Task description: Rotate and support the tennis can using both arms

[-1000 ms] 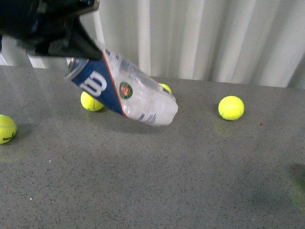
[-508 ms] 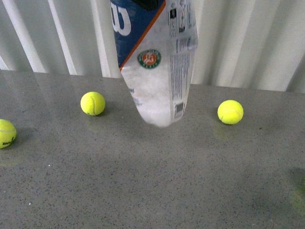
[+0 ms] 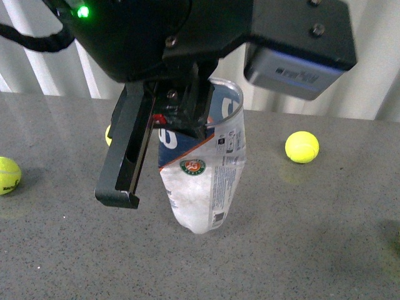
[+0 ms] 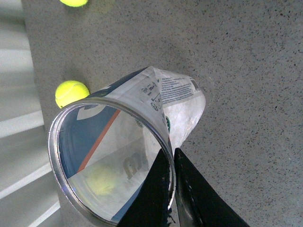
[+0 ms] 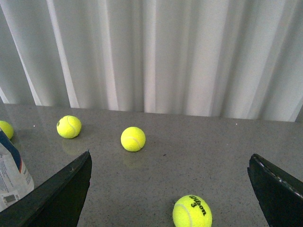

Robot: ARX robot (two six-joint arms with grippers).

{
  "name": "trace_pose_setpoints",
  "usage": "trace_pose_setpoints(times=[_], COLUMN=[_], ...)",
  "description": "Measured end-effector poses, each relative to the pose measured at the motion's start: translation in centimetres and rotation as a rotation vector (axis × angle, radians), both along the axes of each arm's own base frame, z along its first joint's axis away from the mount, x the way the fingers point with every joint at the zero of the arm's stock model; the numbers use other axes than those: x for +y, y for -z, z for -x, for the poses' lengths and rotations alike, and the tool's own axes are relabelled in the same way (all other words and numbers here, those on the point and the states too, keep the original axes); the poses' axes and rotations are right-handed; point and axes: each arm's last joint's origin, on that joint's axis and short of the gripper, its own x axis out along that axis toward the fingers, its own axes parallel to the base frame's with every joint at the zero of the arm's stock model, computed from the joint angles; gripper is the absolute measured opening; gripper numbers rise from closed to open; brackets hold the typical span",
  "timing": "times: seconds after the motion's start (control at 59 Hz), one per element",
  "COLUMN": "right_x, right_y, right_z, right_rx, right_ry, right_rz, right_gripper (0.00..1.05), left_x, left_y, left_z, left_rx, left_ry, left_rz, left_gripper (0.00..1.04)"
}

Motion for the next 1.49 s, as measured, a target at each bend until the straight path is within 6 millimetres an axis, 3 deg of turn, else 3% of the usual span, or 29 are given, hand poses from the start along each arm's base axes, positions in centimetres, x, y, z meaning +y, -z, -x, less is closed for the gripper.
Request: trace_pose_setpoints(times=[0.153, 0.695, 1.119, 1.237, 1.373, 1.492], right_x=[0.0, 0.0, 0.0, 0.0, 0.0, 0.0], right_y=[0.0, 0.0, 0.0, 0.0, 0.0, 0.0], right_z=[0.0, 0.0, 0.0, 0.0, 0.0, 0.0], right_rx=[0.000, 0.000, 0.000, 0.000, 0.000, 0.000], right_ry=[0.000, 0.000, 0.000, 0.000, 0.000, 0.000], right_rz=[0.000, 0.000, 0.000, 0.000, 0.000, 0.000], right_gripper=[0.97, 0.97, 0.97, 0.97, 0.97, 0.97], left_x=[0.2, 0.2, 0.4, 0.8, 1.6, 3.9], left_y=[1.4, 3.1, 3.2, 1.2, -2.9, -9.1], left_z=[-0.9, -1.8, -1.7, -1.2, -0.7, 0.3], left_rx=[0.001, 0.008, -0.009, -0.041, -0.131, -0.334], left_ry=[-0.017, -0.021, -0.022, -0.015, -0.031, -0.128], left_rz=[-0.017, -0.020, -0.039, -0.012, 0.105, 0.338], left_gripper=[0.04, 0.04, 0.77, 1.00, 0.98, 0.98])
